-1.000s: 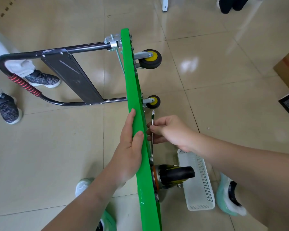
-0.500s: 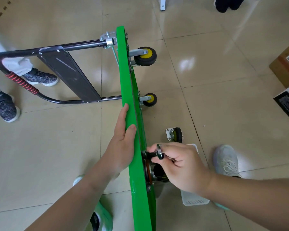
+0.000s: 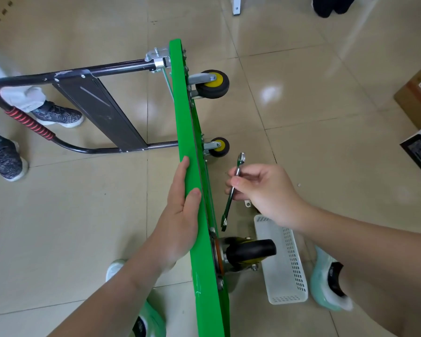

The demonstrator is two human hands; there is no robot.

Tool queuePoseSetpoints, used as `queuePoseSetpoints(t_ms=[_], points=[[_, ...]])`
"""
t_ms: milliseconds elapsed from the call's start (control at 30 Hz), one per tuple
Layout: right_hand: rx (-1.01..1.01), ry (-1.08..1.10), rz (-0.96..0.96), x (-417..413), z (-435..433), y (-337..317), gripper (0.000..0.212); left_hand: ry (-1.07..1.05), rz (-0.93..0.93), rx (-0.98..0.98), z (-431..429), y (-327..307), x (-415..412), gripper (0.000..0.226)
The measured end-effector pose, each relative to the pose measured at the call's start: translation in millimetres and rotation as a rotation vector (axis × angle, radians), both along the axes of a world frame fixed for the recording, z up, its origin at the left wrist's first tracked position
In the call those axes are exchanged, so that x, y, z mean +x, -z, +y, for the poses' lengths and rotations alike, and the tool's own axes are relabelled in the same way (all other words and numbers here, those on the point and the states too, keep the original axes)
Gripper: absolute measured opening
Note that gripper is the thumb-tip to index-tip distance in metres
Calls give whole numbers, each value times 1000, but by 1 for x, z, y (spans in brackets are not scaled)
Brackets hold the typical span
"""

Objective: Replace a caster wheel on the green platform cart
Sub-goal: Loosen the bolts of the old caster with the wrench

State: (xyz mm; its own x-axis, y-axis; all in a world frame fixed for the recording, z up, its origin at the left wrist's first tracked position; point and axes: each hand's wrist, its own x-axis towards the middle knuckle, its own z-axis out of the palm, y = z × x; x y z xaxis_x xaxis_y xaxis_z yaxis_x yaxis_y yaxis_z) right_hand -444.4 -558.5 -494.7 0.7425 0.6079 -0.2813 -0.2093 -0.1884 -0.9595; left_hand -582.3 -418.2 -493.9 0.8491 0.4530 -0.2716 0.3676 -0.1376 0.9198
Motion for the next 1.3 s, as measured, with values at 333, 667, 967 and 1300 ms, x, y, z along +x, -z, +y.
queuePoseSetpoints(t_ms=[333, 667, 967, 1300], points=[[-112, -121, 216, 7, 32, 20, 11, 6, 20, 19, -1, -3, 0, 59], [-54, -126, -29, -19, 19, 6, 27, -7, 16, 10, -1, -5, 0, 59], [82, -133, -406, -70, -38, 11, 25, -27, 8, 2, -1, -2, -1, 57], [204, 12, -310, -62, -40, 14, 24, -27, 10, 16, -3, -4, 0, 57]])
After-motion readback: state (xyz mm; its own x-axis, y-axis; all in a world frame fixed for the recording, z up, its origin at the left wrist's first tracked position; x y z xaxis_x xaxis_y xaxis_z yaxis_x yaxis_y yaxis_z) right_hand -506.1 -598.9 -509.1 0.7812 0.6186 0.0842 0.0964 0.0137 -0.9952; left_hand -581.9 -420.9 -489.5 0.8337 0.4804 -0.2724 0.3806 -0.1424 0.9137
